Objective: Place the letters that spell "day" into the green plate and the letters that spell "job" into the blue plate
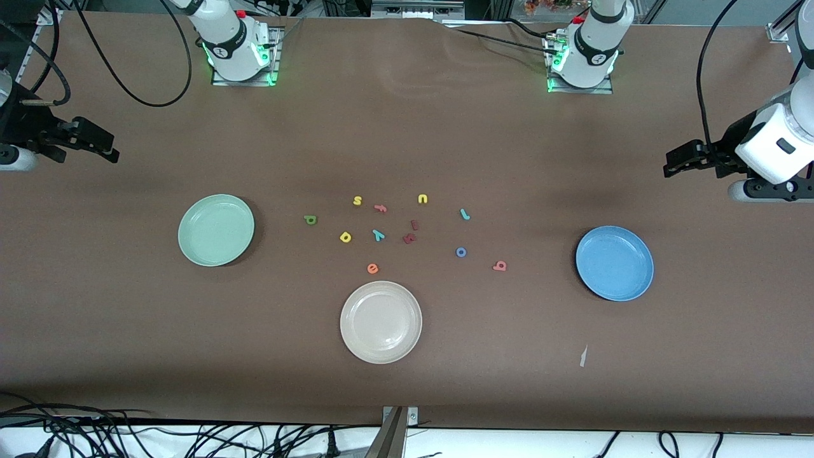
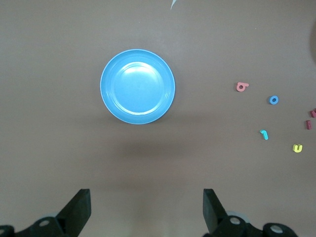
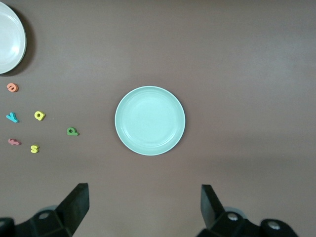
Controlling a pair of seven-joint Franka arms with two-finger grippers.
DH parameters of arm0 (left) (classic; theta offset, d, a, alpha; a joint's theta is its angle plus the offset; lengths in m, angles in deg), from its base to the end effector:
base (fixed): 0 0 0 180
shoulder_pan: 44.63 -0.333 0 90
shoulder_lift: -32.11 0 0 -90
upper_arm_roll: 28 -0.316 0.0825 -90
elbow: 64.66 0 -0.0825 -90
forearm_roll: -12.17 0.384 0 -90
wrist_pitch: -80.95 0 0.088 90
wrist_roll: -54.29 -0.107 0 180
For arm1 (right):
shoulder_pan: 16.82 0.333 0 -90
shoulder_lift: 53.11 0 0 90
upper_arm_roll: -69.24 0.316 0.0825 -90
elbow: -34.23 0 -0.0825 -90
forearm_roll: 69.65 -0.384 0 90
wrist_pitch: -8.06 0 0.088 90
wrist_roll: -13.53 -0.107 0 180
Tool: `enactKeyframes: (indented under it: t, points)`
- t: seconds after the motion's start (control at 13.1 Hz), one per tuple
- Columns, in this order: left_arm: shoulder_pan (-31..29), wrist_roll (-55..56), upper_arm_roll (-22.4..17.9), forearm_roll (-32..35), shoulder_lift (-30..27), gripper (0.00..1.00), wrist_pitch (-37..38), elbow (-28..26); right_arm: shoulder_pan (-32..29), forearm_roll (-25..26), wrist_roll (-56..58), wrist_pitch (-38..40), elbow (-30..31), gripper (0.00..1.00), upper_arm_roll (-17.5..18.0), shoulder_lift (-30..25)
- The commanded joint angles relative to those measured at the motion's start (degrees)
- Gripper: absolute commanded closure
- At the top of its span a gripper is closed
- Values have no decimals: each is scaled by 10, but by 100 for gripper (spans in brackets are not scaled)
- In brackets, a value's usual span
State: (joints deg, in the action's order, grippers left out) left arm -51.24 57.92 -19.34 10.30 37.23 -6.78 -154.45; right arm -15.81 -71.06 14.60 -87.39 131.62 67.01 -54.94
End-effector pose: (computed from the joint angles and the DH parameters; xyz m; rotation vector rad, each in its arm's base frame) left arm 0.5734 -0.0206 0.5732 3.0952 0.0434 -0.1959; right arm 0.5503 -0.0096 0.5892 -3.1158 0.0077 0.0022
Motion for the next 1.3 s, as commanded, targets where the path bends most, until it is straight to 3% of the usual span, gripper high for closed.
enactKeyframes:
  t: [0.0,1.22]
  points:
    - [1,-8,2,13,-3,0,-2,-2,-5,3,10,4,0,0,4,-2]
    - [1,-8,2,13,0,0,-2,-2,-5,3,6,14,-1,0,4,-2]
